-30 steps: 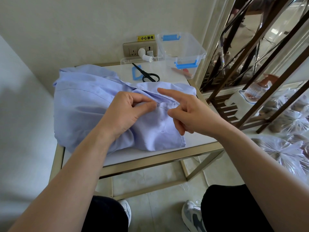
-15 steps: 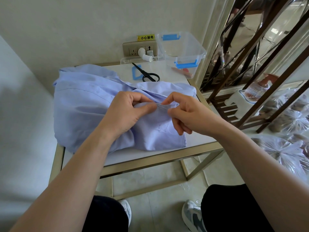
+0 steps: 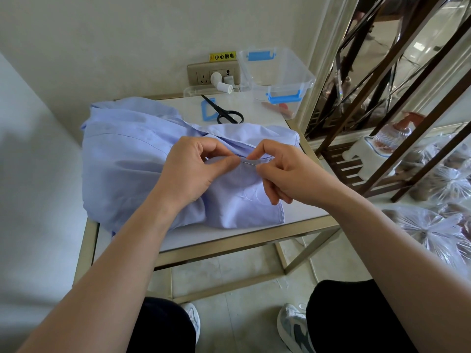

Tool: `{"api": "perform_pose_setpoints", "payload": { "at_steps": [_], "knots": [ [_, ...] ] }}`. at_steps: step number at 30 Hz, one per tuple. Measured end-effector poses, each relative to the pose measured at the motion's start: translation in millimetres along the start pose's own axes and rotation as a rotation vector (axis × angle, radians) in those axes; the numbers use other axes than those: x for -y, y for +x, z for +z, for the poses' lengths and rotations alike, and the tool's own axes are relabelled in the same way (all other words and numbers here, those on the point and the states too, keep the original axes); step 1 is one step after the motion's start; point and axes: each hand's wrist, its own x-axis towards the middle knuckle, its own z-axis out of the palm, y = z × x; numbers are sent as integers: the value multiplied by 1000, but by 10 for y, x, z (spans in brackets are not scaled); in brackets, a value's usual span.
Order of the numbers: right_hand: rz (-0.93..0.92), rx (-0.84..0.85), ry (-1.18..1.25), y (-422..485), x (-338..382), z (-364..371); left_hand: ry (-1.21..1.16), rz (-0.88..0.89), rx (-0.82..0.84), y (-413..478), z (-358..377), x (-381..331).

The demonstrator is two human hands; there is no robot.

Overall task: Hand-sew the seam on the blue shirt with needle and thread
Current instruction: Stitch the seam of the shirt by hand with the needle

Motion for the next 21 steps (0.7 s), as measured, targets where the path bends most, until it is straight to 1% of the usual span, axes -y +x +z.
{"api": "perform_pose_setpoints", "payload": {
  "at_steps": [3,6,9,13,21],
  "knots": [
    [-9,-5,-15,-3,-4,39,53,29,20,-8,24,1],
    [-17,-18,-2,5,-9,42,76,18,18,-1,19,2],
    [-19,-47,55,25,-14,-5,24,-22,-5,14,-15,-2],
    [-21,-28,124,28,-14,-44,-29,-34,18,5,-18,-22],
    [-20,59,277,31,-51,-101,-114,-46,147,15,-51,-29]
  ]
}}
